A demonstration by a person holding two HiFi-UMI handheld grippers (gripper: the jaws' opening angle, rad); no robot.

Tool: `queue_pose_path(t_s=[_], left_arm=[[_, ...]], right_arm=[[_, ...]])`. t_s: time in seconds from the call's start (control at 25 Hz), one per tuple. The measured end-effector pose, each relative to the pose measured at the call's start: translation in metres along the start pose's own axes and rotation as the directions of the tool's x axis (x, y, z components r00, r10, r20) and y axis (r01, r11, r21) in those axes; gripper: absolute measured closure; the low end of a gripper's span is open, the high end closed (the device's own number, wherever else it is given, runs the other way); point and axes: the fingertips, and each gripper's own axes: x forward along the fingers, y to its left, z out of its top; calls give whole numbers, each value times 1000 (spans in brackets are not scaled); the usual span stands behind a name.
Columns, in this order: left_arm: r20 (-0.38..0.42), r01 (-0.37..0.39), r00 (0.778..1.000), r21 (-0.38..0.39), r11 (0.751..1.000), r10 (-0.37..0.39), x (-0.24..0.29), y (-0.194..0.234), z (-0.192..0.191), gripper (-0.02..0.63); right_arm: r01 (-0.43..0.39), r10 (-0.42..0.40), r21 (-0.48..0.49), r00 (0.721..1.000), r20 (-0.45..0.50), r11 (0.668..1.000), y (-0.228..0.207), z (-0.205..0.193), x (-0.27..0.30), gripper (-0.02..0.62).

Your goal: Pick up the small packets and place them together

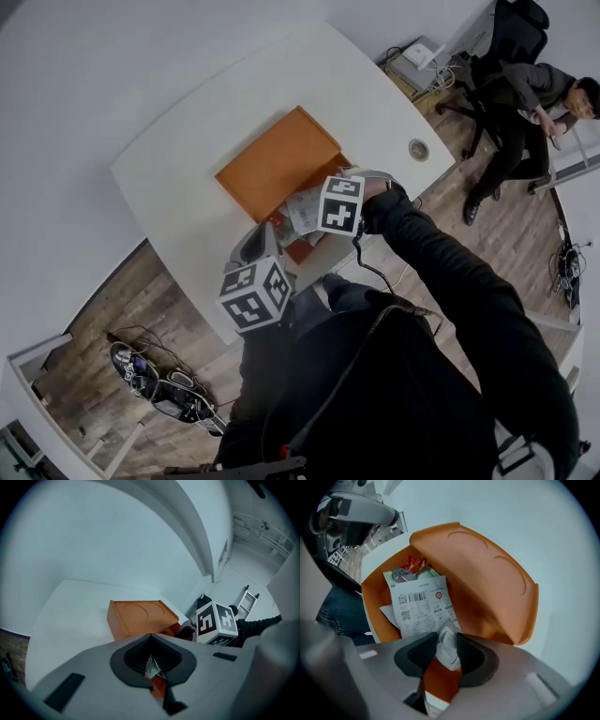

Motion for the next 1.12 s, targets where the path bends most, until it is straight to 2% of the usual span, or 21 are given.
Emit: queue_pose_path(t_s=[0.08, 0.12, 0.36, 0.56, 0.72, 0.88, 1.12], left_arm=[[-4, -6, 1000, -16, 1000, 6, -2, 6, -5, 607], [-8, -9, 1000, -24, 1000, 9, -2, 9, -7, 607], [-9, 8, 1000, -53, 999, -8, 6, 1, -1, 607], [-9, 46, 999, -35, 998, -46, 9, -11, 1, 607], [-11, 44, 999, -31, 999, -44, 6, -11, -3, 607], [1, 27, 1000, -35, 999, -27, -2, -7, -5, 607], [1, -1, 1000, -64, 998, 1, -7, 5, -9, 607]], right_arm=[[13, -13, -5, 1000, 2, 1000, 1, -2, -1, 520], [16, -16, -1, 1000, 11, 1000, 0, -4, -2, 531], [-14, -1, 105, 990, 142, 994, -13, -5, -37, 538], [13, -61, 167, 956, 286, 986, -51, 12, -84, 537], [69, -139, 210, 930, 341, 975, -87, 32, -94, 537], [147, -211, 198, 910, 358, 969, -114, 55, -92, 537], [197, -222, 110, 931, 291, 974, -133, 77, -67, 535]])
